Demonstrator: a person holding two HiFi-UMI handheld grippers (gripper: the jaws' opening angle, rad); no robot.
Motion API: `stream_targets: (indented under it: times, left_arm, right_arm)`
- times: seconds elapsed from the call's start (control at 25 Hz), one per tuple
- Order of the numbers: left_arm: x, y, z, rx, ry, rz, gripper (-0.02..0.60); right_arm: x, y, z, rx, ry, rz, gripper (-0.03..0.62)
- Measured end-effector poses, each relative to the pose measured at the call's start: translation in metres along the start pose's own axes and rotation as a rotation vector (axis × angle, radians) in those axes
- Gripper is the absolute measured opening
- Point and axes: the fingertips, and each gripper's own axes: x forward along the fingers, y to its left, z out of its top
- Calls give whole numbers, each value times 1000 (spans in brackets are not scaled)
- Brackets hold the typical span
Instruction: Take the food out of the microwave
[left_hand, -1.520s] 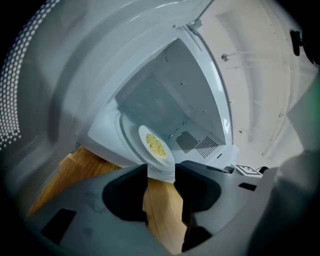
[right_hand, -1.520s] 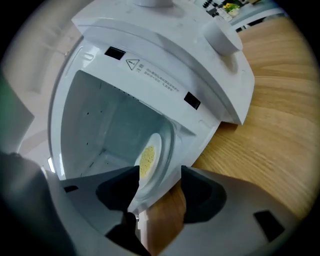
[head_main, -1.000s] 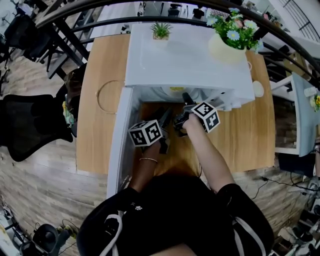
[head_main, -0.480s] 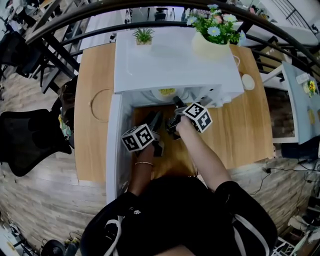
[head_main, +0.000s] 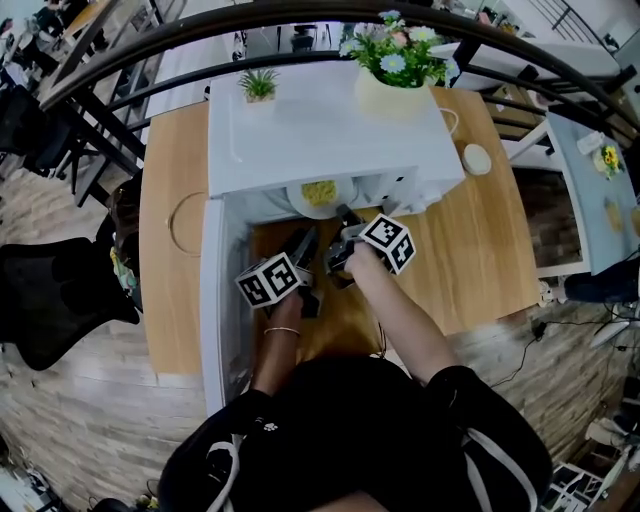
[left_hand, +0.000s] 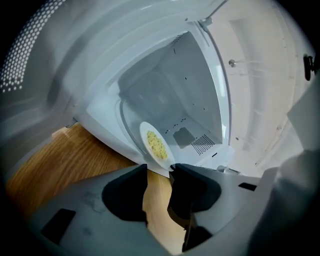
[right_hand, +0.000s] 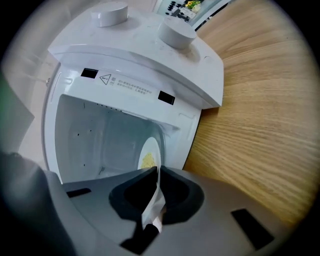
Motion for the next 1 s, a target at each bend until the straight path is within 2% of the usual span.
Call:
stream_targets:
  times: [0.28,0.68,0.76,0.84,0.92,1.0]
  left_arm:
    - [8,-4,-13,-46,9,-35,164]
    - [23,-20,-24,-95,10,-88,172]
    - [23,-19,-25,-108,9,-78,170]
    - [21,-17,-29,-136,9,-71,97]
    - [18,-18,-34,-168,7,-81,83]
    - [16,-19,-37,-169,9,-81,78]
  right_arm:
    - [-15,-2,-2,50,32,69,18]
    - [-38,-8,-2,59,69,116,17]
    - [-41,-9,-3,64,71,119,17]
    - [-45,-11,-3,70,72,117,18]
    - [-49,-13,-3,72,75,116,18]
    - [-53,-16,-4,75,77,118,18]
